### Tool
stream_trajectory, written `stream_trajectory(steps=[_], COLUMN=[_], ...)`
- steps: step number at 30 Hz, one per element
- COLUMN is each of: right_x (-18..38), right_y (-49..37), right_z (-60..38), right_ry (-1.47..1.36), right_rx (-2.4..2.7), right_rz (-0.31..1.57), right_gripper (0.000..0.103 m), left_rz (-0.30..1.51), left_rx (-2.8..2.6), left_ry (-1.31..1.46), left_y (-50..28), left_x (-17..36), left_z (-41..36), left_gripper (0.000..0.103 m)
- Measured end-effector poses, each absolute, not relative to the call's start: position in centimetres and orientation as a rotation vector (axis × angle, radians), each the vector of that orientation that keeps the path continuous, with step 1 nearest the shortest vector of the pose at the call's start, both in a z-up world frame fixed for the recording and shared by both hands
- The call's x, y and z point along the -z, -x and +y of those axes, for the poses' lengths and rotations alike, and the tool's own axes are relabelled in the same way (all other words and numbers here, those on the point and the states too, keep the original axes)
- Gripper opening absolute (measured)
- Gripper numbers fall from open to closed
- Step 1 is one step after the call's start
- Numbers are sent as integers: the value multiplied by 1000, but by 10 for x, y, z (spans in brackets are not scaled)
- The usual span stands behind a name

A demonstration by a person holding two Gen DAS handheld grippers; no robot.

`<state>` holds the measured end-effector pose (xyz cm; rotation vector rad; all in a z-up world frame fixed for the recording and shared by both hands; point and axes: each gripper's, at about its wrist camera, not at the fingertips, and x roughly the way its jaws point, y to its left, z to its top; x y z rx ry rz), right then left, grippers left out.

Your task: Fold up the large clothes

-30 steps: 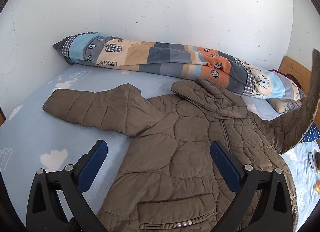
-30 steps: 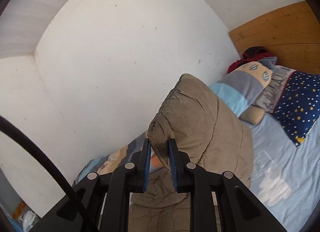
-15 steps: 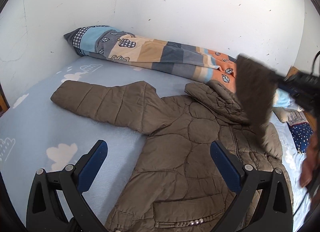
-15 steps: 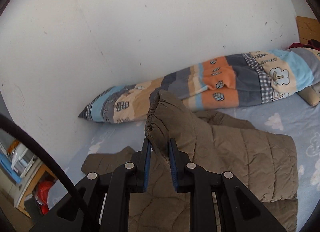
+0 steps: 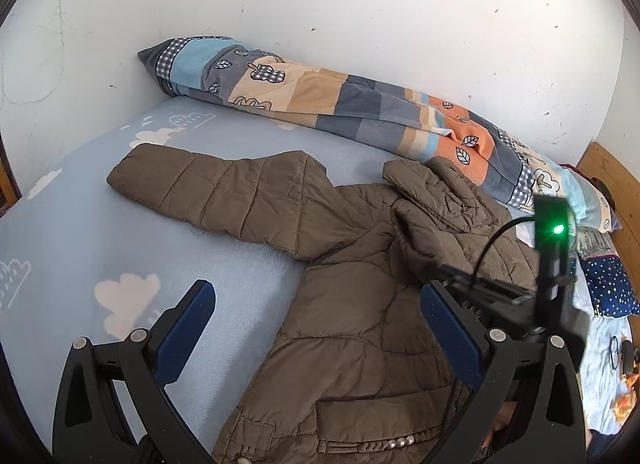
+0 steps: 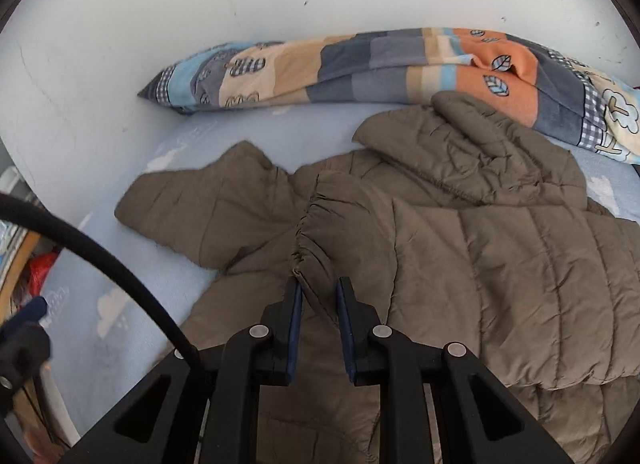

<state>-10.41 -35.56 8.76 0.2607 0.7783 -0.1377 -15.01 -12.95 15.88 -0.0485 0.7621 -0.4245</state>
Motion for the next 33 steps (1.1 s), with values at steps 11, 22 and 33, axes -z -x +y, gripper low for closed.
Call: stream_trajectory(steps=[11, 22, 33], right_x=[-56, -123, -72], right_y=[97, 206, 362], right_z=[-353, -483, -622], right_ry=[-298, -741, -1165], right_rx=[49, 192, 456], right_rz=[875, 643, 515], right_gripper=[67, 70, 67], left_rz=[782, 1070, 1179], left_rx=[415, 662, 704], left_ry=[54, 121, 242], left_y=[142, 96, 75], left_x=[-154, -118, -76], left_z=[-134, -202, -251], left_gripper=[102, 102, 84])
